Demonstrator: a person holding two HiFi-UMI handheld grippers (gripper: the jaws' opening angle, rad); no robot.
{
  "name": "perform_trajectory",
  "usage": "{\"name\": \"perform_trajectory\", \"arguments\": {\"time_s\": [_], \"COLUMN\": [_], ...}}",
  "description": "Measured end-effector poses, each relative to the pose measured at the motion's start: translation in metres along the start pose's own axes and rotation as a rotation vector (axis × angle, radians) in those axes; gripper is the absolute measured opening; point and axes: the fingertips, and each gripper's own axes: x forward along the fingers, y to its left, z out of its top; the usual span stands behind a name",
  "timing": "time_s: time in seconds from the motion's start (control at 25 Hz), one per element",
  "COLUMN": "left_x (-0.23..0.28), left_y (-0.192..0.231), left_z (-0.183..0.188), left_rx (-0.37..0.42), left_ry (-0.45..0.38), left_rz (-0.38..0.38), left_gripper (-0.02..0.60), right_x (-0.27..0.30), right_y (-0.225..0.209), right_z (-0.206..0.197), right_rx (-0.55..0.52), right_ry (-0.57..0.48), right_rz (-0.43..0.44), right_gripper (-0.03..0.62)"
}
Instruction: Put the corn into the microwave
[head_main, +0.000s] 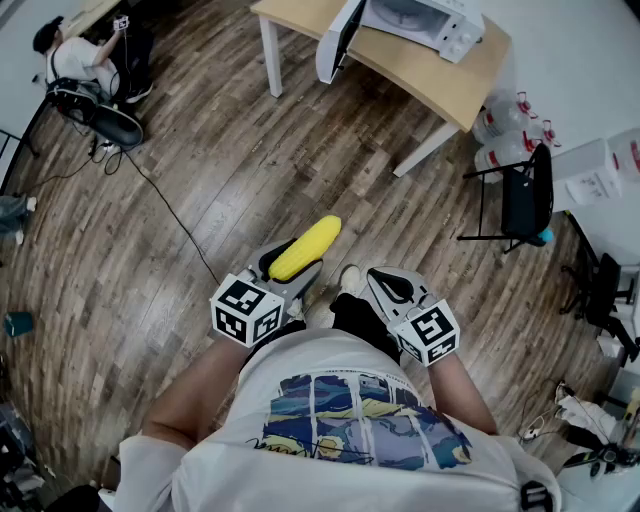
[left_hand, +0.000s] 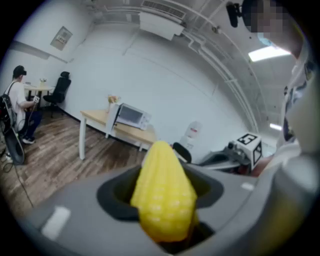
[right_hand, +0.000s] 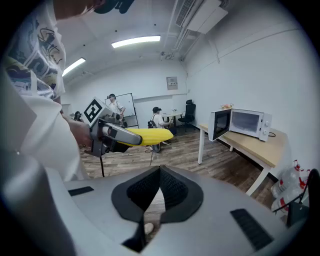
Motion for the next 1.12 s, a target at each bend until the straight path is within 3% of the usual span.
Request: {"name": "perform_trajectory", "arguments": {"time_s": [0.2, 0.48, 0.8, 0.92, 1.12], "left_x": [0.013, 0.062, 0.133, 0.158, 0.192], "left_y": [0.002, -0.009, -0.010, -0.012, -0.002], "left_z": [0.011, 0.037, 0.079, 0.092, 0.110], "left_rx": [-0.023, 0.000, 0.016, 0.017, 0.034], "left_ry": [-0.028, -0.026, -0.041, -0.058, -0.050], "left_rz": [0.074, 0.082, 0.120, 0.132, 0.141], "left_gripper": [0.254, 0.254, 0.255, 0.254, 0.254], "right_x": [-0.007, -0.026, -0.050, -0.056, -0.053], "right_y": [-0.024, -0.075, -0.162, -0.185, -0.214], "right_z": [0.010, 0.008, 0.003, -0.009, -0.017], "right_rx": [-0.017, 0.008, 0.065, 0.077, 0.115], "right_ry": [-0.011, -0.060, -0.120, -0.119, -0.112], "right_rz": [0.026, -0.009, -0.017, -0.016, -0.018], "right_gripper": [0.009, 0.009, 0.011, 0.072, 0.088]}}
